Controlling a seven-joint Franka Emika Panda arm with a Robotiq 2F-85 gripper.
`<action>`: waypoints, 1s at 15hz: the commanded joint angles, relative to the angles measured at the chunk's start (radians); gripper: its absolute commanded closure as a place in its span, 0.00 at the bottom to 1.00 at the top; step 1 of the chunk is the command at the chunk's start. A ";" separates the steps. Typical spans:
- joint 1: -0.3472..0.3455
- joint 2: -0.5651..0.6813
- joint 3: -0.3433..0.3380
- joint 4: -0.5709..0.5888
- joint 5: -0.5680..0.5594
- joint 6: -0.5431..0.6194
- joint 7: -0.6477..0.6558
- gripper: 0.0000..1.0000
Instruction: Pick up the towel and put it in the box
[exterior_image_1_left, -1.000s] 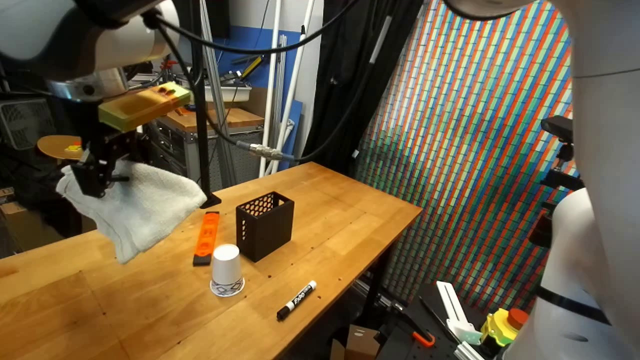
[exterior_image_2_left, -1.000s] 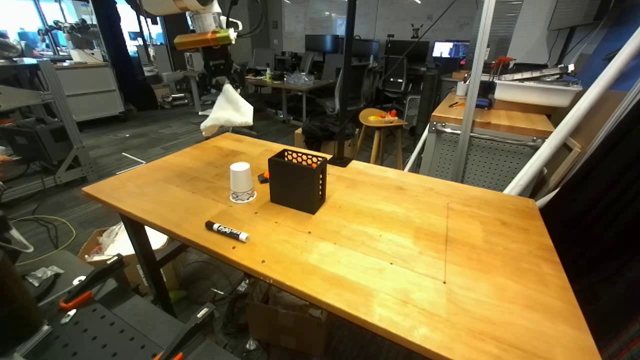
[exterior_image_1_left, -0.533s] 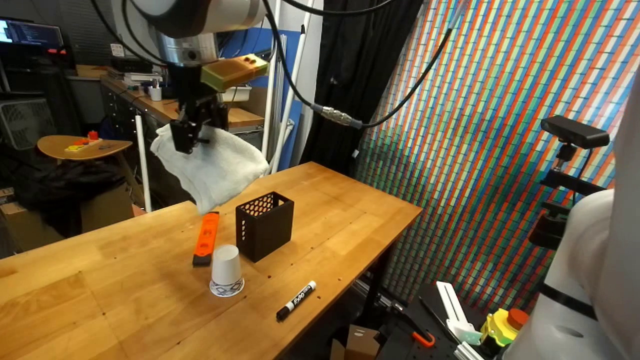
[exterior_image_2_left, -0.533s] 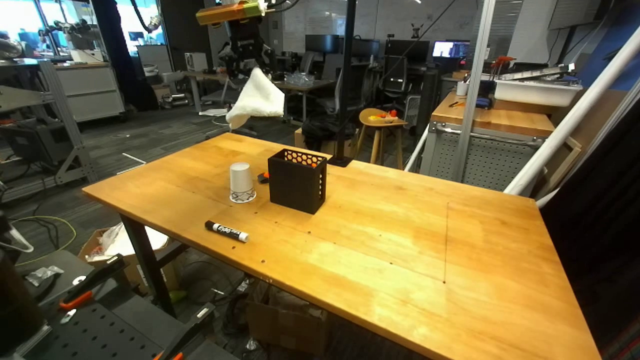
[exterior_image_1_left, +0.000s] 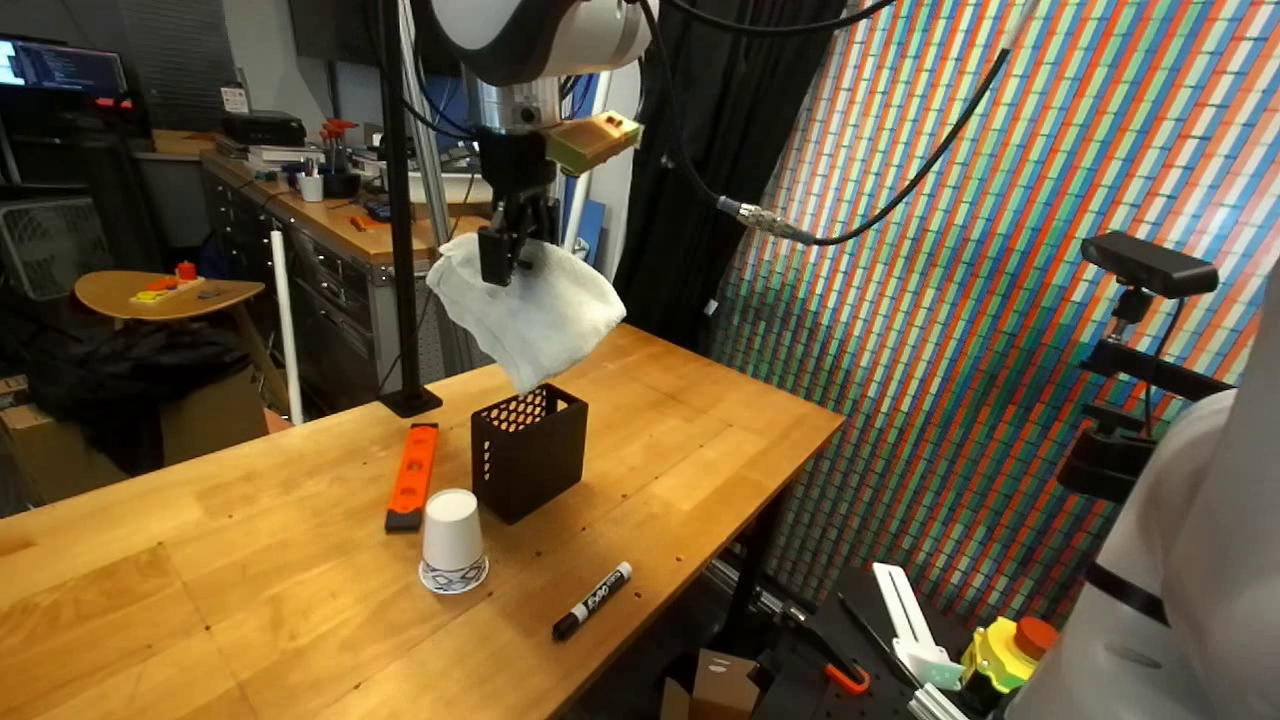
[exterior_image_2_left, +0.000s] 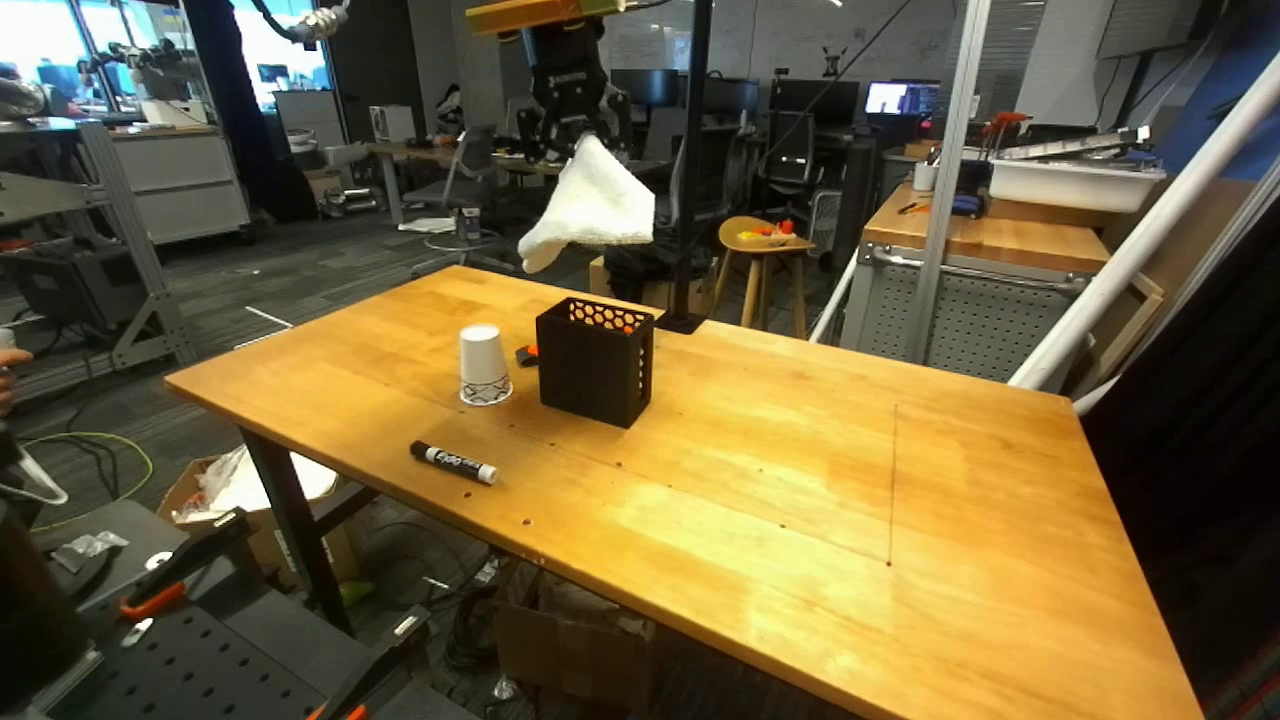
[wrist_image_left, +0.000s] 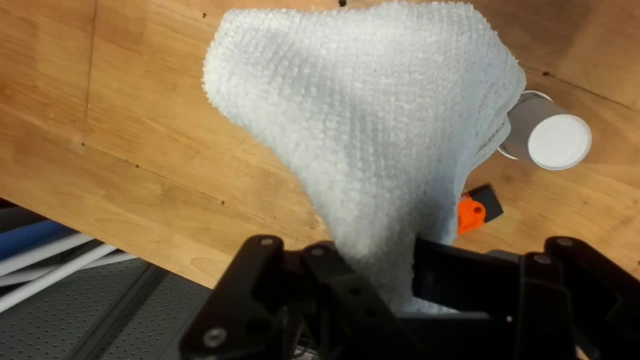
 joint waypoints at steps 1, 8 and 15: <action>-0.034 -0.005 -0.026 -0.016 0.011 0.058 -0.091 1.00; -0.041 0.040 -0.018 -0.028 0.047 0.080 -0.102 1.00; -0.040 0.088 -0.016 -0.030 0.075 0.113 -0.078 1.00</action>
